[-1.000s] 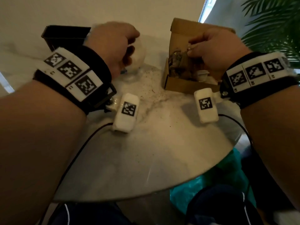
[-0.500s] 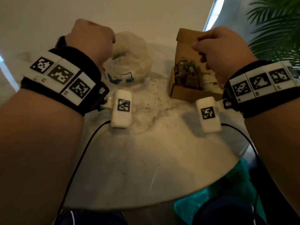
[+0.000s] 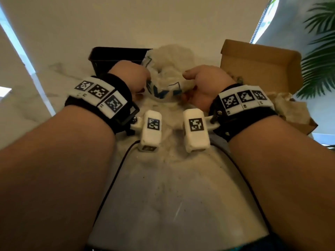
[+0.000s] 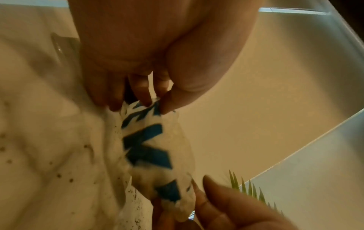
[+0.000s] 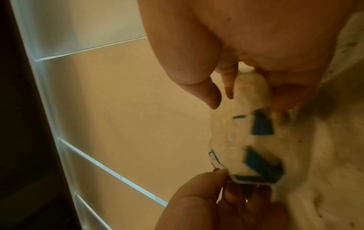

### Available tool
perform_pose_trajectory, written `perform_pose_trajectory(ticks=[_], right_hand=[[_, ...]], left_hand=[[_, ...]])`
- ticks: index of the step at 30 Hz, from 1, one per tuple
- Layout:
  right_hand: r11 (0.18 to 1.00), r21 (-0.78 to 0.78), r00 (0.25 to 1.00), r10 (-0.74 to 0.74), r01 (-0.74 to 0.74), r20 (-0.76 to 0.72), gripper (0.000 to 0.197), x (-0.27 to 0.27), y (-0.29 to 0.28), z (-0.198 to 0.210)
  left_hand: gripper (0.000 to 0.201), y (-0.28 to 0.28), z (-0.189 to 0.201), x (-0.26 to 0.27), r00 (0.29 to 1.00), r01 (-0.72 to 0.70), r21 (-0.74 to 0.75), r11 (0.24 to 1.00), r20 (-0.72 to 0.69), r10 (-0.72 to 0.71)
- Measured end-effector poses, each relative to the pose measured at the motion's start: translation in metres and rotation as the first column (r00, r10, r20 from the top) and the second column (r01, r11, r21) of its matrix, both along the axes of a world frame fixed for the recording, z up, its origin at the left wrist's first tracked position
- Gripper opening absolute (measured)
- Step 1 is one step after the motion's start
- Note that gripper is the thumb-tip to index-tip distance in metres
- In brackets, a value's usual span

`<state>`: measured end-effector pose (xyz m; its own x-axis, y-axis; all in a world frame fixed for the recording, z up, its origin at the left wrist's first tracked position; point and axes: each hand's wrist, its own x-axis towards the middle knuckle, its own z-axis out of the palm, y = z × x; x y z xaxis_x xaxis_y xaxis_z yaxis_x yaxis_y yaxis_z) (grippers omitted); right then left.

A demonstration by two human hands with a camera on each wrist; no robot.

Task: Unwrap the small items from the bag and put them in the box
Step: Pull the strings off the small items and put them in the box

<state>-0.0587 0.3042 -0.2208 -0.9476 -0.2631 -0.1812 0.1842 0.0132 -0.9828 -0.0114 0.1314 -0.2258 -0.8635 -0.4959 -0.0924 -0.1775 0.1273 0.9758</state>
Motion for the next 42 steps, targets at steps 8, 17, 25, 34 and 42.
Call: perform_pose_trajectory(ticks=[8,17,25,34,42], right_hand=[[0.998,0.054,0.971,-0.016,0.029,-0.237,0.044,0.010,0.013,0.016],[0.952,0.126,0.810,-0.162,0.278,-0.563,0.014,0.024,0.033,0.035],[0.918,-0.385,0.992,0.047,-0.088,-0.115,0.043,0.034,0.058,0.036],[0.914,-0.270,0.948,0.262,-0.304,-0.181,0.035,0.053,0.118,0.051],[0.950,0.221,0.800,-0.047,0.221,-0.598,0.042,0.064,0.114,0.065]], left_hand=[[0.010,0.009,0.028,0.016,0.948,0.057,0.193,0.980,-0.317,0.007],[0.023,0.013,0.031,0.022,0.935,0.038,-0.050,0.998,-0.352,-0.054],[0.034,0.031,0.036,0.028,0.922,0.022,0.163,0.986,-0.386,0.043],[0.048,0.050,0.048,0.053,0.857,0.424,0.261,0.867,-0.425,-0.292],[0.032,0.074,0.039,0.052,0.927,0.366,-0.252,0.896,0.011,-0.375]])
